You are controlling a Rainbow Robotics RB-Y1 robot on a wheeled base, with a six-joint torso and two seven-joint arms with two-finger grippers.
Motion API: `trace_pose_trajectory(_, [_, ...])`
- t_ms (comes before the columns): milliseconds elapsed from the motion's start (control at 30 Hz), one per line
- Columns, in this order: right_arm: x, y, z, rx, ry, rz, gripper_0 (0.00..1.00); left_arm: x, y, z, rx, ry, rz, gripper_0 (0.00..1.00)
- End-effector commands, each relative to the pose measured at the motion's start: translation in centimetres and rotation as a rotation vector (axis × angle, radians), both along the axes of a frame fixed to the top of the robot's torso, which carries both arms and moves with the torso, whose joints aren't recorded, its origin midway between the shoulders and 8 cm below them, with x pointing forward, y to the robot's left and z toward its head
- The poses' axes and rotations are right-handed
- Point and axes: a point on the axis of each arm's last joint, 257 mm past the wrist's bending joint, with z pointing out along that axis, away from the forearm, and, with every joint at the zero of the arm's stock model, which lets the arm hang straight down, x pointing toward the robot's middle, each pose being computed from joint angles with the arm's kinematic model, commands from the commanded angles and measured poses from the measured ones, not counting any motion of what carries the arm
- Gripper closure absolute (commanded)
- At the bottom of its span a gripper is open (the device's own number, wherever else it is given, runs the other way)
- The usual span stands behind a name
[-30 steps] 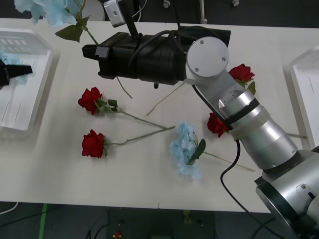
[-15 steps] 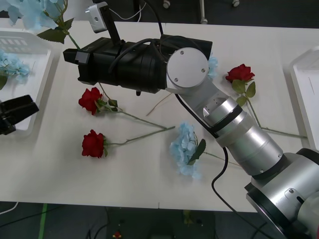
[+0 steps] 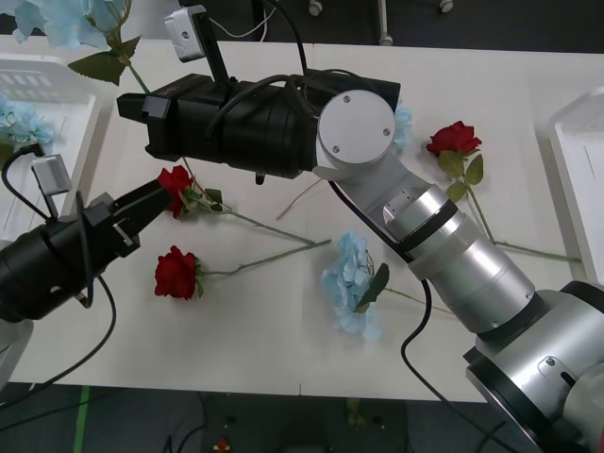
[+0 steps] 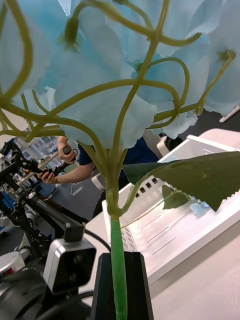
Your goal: Put the red flowers into the right box and the blue flowers into the left box
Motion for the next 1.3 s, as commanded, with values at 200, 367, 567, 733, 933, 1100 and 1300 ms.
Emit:
trace_pose_trajectory(200, [-2.2,1.3,0.1,-0.001,-0.012,0.057,1.0,0.5,-6.7,3.0,-0.086,-0.03,-0.023,0.0])
trace_pose_trajectory(367, [-2.2,1.3,0.0,-0.002,-0.008,0.059,1.0,1.8,-8.6,3.8,-0.081,-0.049,-0.003,0.06])
trace_pose_trajectory(567, [-2.2,1.3,-0.2,-0.002,-0.005,0.058,1.0,2.0,-10.4,4.0,-0.078,-0.055,-0.014,0.73])
trace_pose_trajectory(733, [-2.1,1.1,-0.4,-0.002,-0.001,0.056,1.0,2.2,-10.5,3.8,-0.07,-0.051,-0.001,1.0])
trace_pose_trajectory(933, [-2.1,1.1,-0.6,-0.004,0.0,0.054,1.0,2.3,-10.3,3.6,-0.074,-0.045,0.003,1.0])
trace_pose_trajectory(1100, [-2.0,1.0,-0.6,-0.004,0.001,0.053,1.0,2.4,-10.2,3.7,-0.083,-0.04,0.007,1.0])
trace_pose_trajectory(1300, [-2.0,1.0,-0.6,-0.006,0.0,0.052,0.97,2.4,-9.5,3.7,-0.092,-0.035,0.018,1.0])
